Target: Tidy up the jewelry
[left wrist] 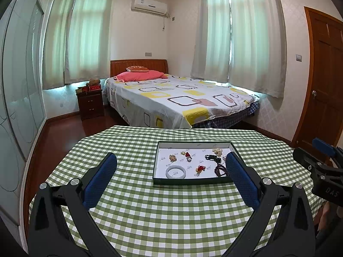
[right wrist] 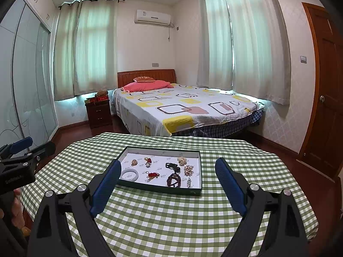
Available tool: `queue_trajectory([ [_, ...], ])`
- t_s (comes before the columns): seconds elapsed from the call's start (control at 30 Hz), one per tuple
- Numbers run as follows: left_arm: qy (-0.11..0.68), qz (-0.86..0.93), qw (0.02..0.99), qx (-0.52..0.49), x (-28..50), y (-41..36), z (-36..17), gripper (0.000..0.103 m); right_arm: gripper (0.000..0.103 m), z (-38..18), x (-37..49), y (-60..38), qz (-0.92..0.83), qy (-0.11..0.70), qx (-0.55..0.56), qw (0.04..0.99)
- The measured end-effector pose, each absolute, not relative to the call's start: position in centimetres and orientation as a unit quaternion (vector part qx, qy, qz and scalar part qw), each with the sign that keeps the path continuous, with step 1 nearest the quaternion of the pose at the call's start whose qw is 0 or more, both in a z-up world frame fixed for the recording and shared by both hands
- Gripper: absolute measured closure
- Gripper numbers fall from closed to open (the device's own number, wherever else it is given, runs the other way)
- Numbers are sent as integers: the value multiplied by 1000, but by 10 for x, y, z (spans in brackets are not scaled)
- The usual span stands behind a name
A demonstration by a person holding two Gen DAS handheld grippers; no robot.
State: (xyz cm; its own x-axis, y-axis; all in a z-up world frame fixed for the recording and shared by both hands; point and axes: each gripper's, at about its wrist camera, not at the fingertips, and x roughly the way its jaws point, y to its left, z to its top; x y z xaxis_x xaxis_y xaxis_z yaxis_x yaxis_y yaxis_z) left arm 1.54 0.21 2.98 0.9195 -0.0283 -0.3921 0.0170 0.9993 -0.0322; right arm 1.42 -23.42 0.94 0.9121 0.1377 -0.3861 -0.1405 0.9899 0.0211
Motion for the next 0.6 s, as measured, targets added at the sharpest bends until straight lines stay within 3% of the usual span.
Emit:
queue_trajectory([
  [0.6, 201, -8, 979, -19, 13, 4, 28, 4, 16, 10, 14, -233, 71, 198, -2, 978],
])
